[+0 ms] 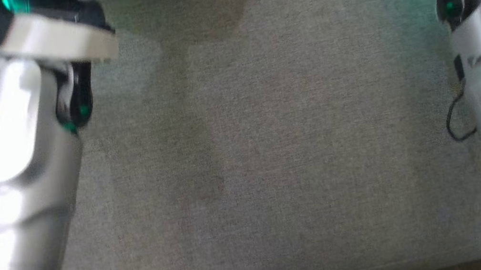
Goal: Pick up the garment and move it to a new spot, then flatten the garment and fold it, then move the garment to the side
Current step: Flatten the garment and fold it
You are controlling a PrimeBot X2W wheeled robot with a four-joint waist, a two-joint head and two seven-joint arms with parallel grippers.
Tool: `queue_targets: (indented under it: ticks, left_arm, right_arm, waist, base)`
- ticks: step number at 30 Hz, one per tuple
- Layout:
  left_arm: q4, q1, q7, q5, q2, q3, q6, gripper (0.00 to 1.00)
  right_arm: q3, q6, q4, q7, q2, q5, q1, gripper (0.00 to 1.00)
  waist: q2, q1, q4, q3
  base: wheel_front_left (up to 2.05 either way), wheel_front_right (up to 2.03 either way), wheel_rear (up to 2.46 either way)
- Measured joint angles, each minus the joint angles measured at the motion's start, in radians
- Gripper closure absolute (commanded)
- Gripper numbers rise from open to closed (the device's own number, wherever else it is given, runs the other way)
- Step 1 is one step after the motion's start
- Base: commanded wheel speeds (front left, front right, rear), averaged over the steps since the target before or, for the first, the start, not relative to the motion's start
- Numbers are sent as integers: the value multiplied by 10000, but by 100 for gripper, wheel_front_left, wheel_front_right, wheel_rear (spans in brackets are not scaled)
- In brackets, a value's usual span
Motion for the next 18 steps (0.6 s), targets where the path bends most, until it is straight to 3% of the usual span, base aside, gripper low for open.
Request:
queue_targets:
  ticks: [4,12,18]
  left_arm:
    - [-976,1586,-88,-196,316,320,128,100]
    - [-3177,5706,-130,-232,600,589,938,100]
    - [-4433,7555,-130,249,913,460,1639,100]
  right_arm:
    - [69,2,-953,0,33,552,1326,100]
    - [453,2,-2522,2,130,1467,4282,100]
    - [464,0,-3701,2,196,1898,6167,100]
  waist:
    - [0,-1,-107,-416]
    - [0,-3,-158,-1702]
    - [1,-4,-94,-2644]
  base:
    - [0,0,0]
    - [0,0,0]
    - [0,0,0]
